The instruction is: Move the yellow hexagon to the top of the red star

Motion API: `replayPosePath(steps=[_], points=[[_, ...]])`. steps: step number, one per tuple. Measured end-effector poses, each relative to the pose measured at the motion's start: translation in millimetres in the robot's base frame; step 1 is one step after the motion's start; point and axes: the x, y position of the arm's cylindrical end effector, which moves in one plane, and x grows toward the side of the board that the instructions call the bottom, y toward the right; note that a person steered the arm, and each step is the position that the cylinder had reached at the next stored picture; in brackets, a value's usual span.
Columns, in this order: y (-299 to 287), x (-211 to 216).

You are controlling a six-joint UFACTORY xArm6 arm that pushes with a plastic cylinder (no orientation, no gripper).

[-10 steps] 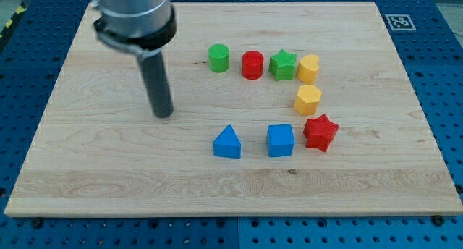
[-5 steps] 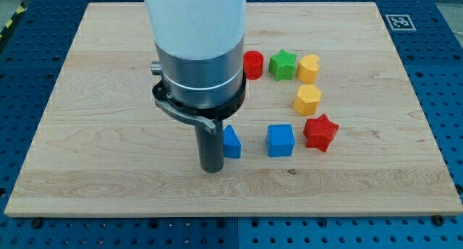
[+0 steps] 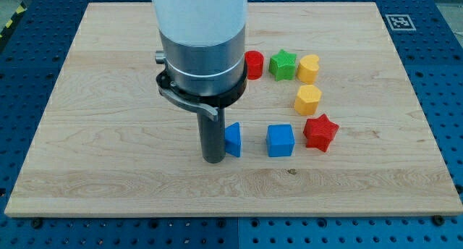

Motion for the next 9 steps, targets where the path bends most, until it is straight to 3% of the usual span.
replayPosePath(steps=[3,9], points=[[42,11],[10,-18]])
